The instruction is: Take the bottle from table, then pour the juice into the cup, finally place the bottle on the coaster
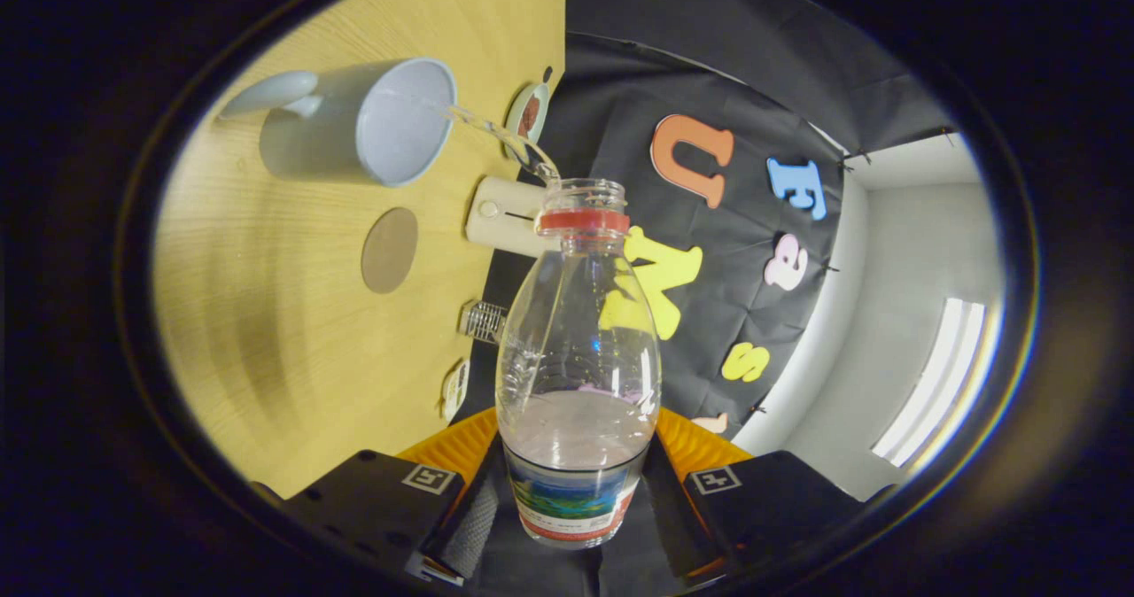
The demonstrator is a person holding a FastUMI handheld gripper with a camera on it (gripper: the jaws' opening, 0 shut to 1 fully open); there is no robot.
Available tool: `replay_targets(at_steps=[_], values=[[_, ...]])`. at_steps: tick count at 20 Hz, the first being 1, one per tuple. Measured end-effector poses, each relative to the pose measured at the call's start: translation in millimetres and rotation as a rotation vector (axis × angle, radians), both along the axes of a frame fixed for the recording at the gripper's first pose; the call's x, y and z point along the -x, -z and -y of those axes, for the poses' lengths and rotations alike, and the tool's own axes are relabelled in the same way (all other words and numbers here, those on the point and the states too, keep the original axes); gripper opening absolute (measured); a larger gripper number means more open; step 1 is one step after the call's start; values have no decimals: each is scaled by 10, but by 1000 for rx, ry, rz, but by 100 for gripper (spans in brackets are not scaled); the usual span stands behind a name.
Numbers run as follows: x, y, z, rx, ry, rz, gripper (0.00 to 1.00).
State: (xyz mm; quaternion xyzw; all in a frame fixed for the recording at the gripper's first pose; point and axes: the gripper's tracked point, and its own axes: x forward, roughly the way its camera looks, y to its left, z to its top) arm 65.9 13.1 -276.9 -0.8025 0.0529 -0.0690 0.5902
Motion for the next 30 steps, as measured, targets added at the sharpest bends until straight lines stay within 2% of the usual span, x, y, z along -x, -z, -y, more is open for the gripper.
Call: replay_targets(at_steps=[18, 30], values=[[65, -138, -34, 96, 31, 37, 81], [-51, -53, -171, 157, -4, -14, 81]])
